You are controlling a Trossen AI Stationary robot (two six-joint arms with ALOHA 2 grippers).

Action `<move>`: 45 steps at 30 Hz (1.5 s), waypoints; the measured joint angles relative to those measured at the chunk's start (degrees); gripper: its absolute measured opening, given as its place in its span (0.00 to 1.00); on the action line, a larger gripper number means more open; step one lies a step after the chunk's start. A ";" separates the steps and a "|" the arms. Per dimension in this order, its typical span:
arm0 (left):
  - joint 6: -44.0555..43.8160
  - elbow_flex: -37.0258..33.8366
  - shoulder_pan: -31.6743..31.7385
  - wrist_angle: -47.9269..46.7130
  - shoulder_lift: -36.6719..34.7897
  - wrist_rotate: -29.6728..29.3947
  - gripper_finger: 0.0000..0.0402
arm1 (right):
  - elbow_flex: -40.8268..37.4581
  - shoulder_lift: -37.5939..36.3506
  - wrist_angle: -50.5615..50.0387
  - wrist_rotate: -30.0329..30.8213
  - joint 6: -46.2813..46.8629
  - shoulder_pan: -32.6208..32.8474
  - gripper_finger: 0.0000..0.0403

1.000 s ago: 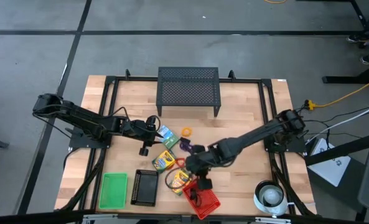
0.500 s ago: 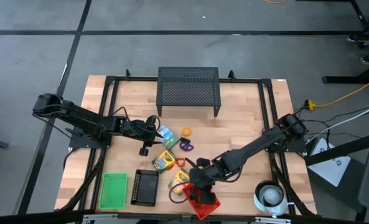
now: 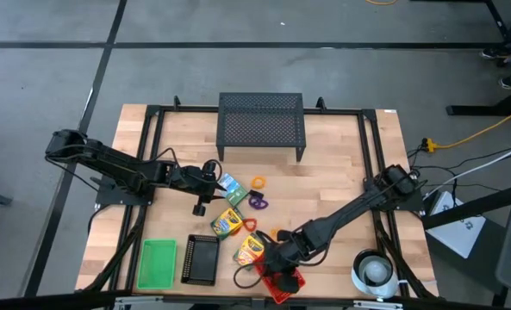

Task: Pick & Place Office Desk Supplies
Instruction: Put the black rubber band into the red bin

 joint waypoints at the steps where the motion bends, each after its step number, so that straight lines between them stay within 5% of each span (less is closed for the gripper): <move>1: -0.01 0.00 0.00 -0.04 0.00 -0.02 0.28 | 0.00 0.00 -0.13 0.04 0.66 0.22 0.03; 13: -0.04 0.00 0.00 0.04 0.00 -0.11 0.28 | 0.00 0.00 -1.48 4.46 3.56 1.37 0.31; 22: -0.04 0.00 0.00 0.03 0.00 -0.11 0.28 | 0.00 -0.01 -2.74 3.77 -0.42 1.37 0.41; 29: 0.04 0.00 -0.02 2.03 0.00 -0.11 0.28 | 0.00 -3.70 -2.53 13.11 -11.62 0.04 0.41; 39: 0.42 0.00 0.00 2.91 0.00 -1.49 0.28 | 0.02 -6.58 -2.59 43.74 -17.65 -7.54 0.41; 45: 0.42 0.00 -0.01 2.20 0.00 -1.49 0.28 | 0.00 -5.15 -3.02 43.40 -21.12 -13.90 0.41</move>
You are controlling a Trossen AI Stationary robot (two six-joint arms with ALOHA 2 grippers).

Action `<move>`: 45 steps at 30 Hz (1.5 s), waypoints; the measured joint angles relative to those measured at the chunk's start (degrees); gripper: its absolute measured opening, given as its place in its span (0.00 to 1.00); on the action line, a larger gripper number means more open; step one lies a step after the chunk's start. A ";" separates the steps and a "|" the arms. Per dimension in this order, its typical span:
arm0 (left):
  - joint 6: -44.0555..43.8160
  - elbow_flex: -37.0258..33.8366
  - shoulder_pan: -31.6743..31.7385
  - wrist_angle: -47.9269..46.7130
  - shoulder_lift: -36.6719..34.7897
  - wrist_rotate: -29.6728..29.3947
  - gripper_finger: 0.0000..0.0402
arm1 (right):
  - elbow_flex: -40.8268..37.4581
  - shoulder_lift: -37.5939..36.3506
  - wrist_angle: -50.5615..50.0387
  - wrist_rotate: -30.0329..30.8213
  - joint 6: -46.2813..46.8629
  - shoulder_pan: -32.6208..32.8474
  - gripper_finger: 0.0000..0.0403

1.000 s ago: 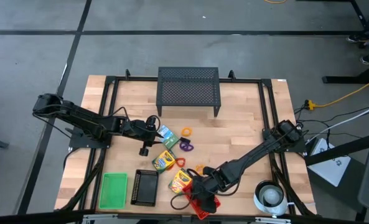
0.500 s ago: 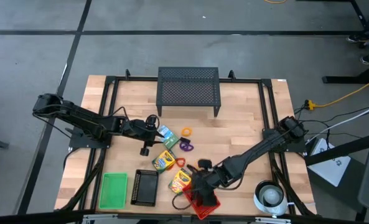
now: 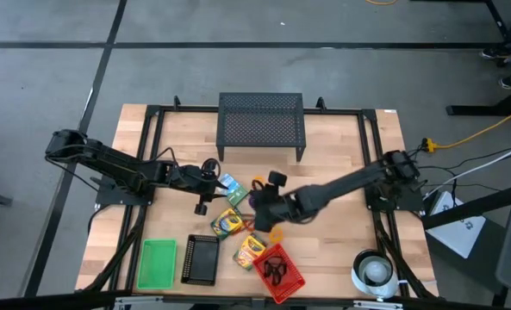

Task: Pick & Place Office Desk Supplies
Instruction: Put the black rubber band into the red bin

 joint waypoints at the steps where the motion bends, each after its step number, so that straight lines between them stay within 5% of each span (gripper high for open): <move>1: 0.00 0.00 0.00 -0.23 0.00 -0.02 0.28 | -0.02 0.27 -0.43 -0.26 -1.08 -0.82 0.41; 14: 0.00 0.00 0.00 -2.22 0.00 -0.05 0.28 | 0.02 8.65 6.15 -18.89 -11.75 -9.14 0.41; 35: -0.02 0.00 0.00 -3.40 0.00 -0.07 0.28 | 0.01 12.08 7.60 -21.59 -13.79 -13.89 0.40; 45: -0.44 0.00 0.00 -3.61 0.00 0.00 0.28 | 0.00 12.08 7.60 -26.11 -13.65 -13.86 0.24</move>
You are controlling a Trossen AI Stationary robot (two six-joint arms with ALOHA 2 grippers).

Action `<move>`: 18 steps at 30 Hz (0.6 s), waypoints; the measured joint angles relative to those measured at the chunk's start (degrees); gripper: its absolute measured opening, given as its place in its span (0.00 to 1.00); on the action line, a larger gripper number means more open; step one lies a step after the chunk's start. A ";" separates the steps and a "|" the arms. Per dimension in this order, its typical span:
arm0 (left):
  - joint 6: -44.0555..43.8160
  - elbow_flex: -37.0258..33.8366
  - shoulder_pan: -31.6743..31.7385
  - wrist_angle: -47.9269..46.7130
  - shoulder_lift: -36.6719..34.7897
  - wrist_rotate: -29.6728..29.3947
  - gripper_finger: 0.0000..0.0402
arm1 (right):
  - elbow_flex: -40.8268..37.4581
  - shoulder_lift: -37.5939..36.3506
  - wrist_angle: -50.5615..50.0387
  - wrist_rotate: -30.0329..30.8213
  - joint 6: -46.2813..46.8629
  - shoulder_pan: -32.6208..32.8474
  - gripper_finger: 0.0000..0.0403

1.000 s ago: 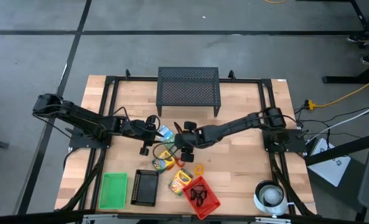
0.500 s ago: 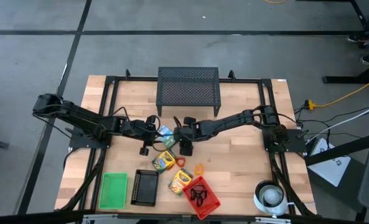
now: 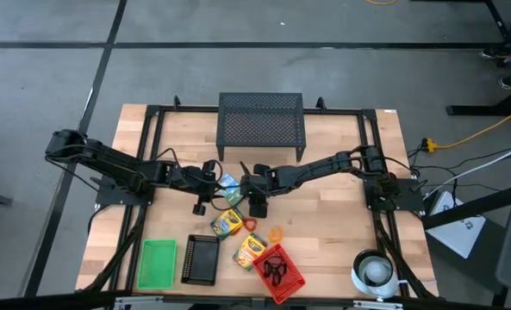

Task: Pick & Place Office Desk Supplies
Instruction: Put the black rubber band into the red bin

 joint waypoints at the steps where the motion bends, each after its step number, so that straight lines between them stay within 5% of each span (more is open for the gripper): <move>1: 0.00 0.00 0.00 -0.01 0.00 0.00 0.28 | 0.00 0.00 0.00 -0.29 0.00 0.01 0.21; 7: -0.02 0.00 0.01 -0.12 0.00 0.00 0.28 | 0.00 0.00 0.12 -0.52 -0.22 0.00 0.03; 18: -0.04 0.00 0.01 -0.12 0.00 -0.02 0.28 | 0.01 -0.43 -0.16 3.97 0.23 0.00 0.01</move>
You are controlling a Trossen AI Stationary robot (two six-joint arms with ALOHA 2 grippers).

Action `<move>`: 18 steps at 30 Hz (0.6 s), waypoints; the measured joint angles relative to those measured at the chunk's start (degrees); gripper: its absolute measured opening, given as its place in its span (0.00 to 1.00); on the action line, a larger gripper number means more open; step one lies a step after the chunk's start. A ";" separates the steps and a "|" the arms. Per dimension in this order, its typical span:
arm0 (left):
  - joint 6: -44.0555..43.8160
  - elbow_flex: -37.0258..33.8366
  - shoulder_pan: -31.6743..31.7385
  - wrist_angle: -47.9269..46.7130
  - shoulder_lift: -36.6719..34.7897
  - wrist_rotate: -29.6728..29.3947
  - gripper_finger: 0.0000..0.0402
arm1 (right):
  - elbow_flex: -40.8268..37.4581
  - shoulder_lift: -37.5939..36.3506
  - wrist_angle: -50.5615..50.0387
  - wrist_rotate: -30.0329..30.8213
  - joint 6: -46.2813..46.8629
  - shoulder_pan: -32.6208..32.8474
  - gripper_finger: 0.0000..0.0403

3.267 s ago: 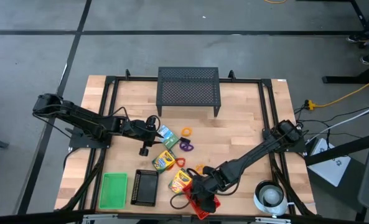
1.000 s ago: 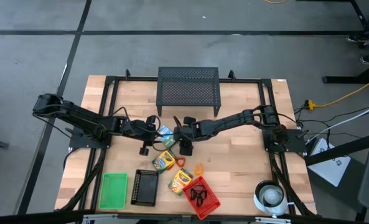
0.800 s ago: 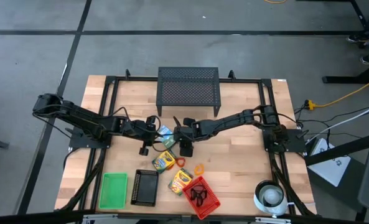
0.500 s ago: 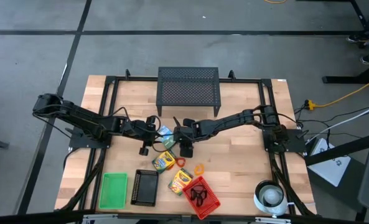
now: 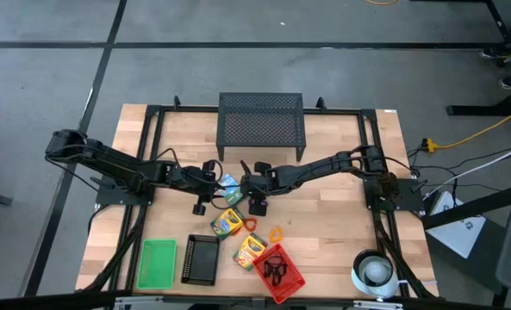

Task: Pick & Place Office Desk Supplies
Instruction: Put the black rubber band into the red bin

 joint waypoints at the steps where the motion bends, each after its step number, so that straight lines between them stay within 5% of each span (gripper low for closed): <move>1: 0.00 0.00 0.00 -0.01 0.00 0.00 0.28 | -0.01 -0.41 -0.05 -0.01 0.01 0.00 0.01; 11: -0.13 0.00 0.01 -0.07 0.00 0.45 0.28 | -0.01 -8.10 -0.07 -0.43 2.00 1.95 0.00; 18: -0.20 0.00 0.01 -0.06 0.00 0.52 0.28 | 0.01 -12.73 -0.05 -8.62 3.83 7.64 0.00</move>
